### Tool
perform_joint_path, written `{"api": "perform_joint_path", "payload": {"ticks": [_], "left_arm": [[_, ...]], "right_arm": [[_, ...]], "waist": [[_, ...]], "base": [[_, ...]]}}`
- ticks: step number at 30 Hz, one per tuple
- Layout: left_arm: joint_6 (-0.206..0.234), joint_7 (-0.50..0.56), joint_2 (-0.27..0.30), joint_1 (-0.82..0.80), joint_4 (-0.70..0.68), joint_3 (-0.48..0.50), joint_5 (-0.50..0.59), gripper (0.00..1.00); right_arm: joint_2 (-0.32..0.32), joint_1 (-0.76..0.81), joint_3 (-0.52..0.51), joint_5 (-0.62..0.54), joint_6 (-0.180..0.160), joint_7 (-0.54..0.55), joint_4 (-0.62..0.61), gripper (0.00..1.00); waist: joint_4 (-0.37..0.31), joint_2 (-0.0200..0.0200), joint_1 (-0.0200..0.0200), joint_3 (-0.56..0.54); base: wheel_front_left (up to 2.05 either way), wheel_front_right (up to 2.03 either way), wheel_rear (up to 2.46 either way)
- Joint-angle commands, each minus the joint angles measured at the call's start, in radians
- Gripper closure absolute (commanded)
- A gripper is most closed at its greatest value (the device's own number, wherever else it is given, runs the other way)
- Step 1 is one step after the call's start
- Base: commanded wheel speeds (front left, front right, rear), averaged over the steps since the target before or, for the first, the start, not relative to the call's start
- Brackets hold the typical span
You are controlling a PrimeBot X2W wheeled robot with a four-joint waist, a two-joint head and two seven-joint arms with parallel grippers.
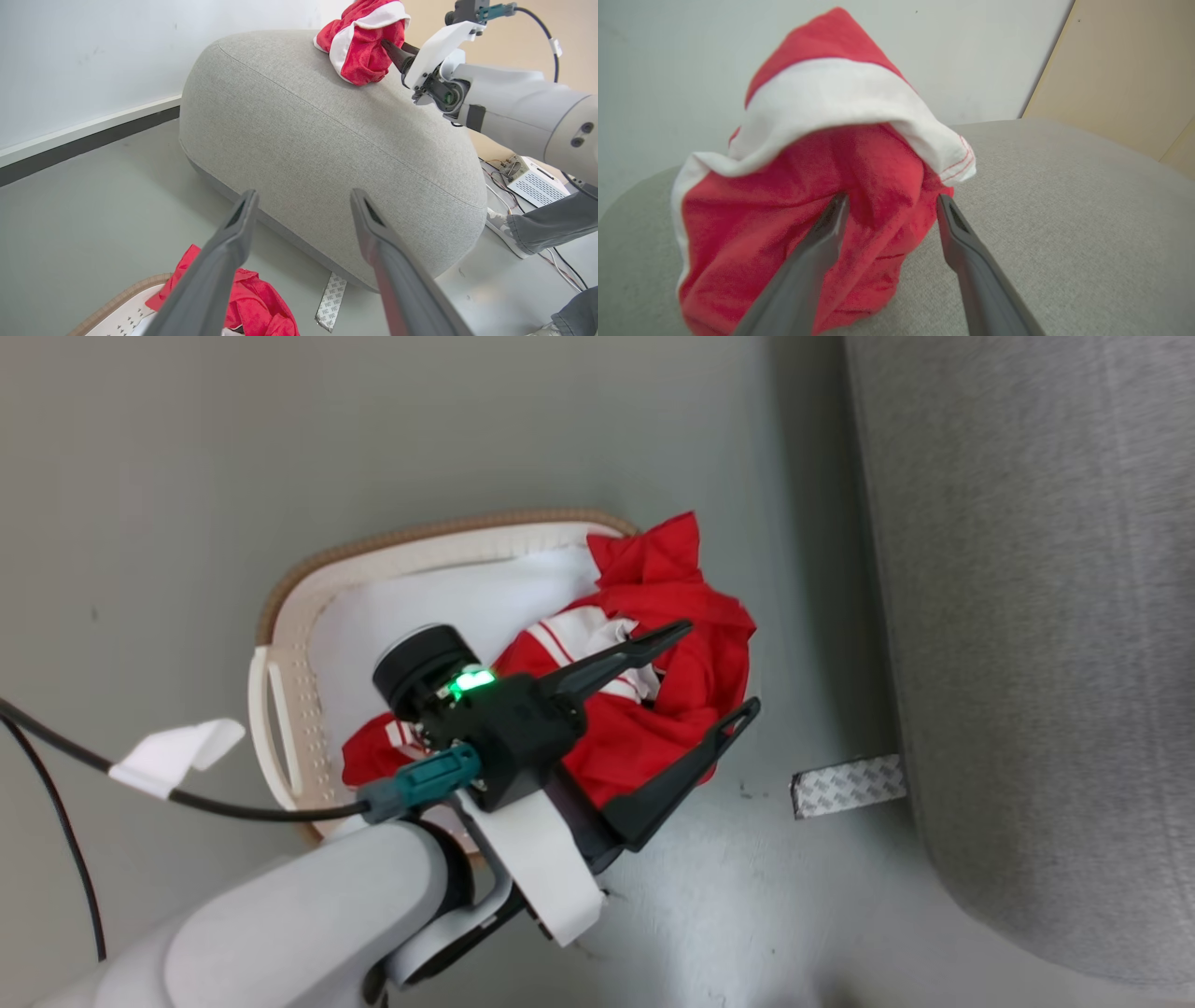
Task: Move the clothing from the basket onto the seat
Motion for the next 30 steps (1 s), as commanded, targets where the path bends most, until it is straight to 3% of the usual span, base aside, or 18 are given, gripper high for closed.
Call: {"api": "perform_joint_path", "payload": {"ticks": [1, 11, 21, 30], "left_arm": [[0.003, -0.01, 0.009, 0.018, 0.004, 0.003, -0.018, 0.0], [0.04, -0.102, 0.013, 0.144, 0.085, 0.024, -0.09, 0.0], [0.054, -0.224, -0.028, 0.329, 0.237, 0.122, -0.181, 0.0], [0.005, -0.23, -0.107, 0.549, 0.314, 0.341, -0.042, 0.0]], "right_arm": [[0.001, 0.029, 0.009, 0.018, -0.002, -0.008, 0.005, 0.0], [0.005, 0.3, 0.211, 0.116, -0.002, -0.011, -0.146, 0.0], [0.006, 0.572, 0.398, 0.204, -0.002, -0.009, -0.332, 0.0], [0.006, 0.716, 0.558, 0.262, -0.002, -0.009, -0.366, 0.0]], "waist": [[-0.009, 0.0001, -0.0002, -0.025], [-0.011, 0.0001, -0.0002, -0.218], [0.06, 0.0001, -0.0002, -0.423], [0.124, 0.0001, -0.0002, -0.54]], "base": [[0.0, 0.0, 0.0], [0.0, 0.0, 0.0], [0.0, 0.0, 0.0], [0.0, 0.0, 0.0]]}}
